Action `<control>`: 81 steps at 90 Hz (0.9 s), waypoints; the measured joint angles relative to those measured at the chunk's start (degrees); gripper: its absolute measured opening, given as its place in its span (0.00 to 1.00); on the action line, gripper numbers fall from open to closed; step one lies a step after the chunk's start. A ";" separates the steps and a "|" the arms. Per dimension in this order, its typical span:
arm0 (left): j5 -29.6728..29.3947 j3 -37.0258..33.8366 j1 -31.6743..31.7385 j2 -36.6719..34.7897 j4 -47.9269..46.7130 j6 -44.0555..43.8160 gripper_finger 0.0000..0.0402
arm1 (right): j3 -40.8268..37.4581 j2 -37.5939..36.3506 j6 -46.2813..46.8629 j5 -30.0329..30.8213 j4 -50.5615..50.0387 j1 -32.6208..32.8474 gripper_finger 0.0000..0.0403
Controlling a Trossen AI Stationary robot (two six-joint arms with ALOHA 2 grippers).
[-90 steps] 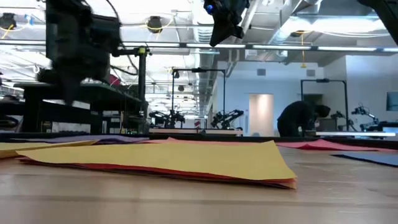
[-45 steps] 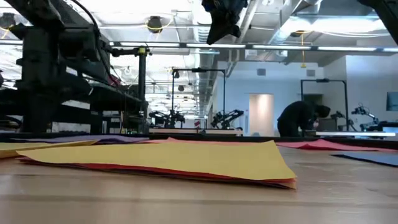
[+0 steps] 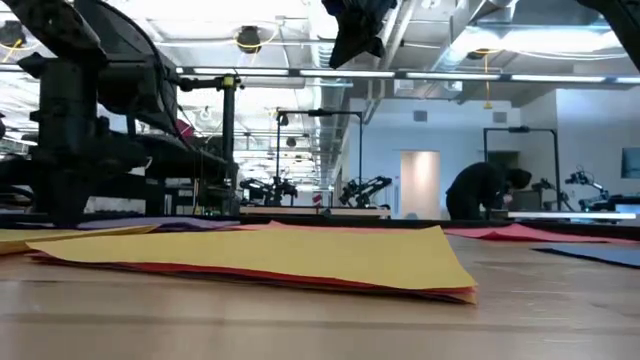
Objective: Organize paper
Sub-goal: Stack the purple paper on top of the other purple paper
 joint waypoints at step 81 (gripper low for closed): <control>-2.02 0.44 7.69 0.19 0.26 9.49 0.00 | 0.00 0.00 -0.44 -0.02 0.22 -0.20 0.00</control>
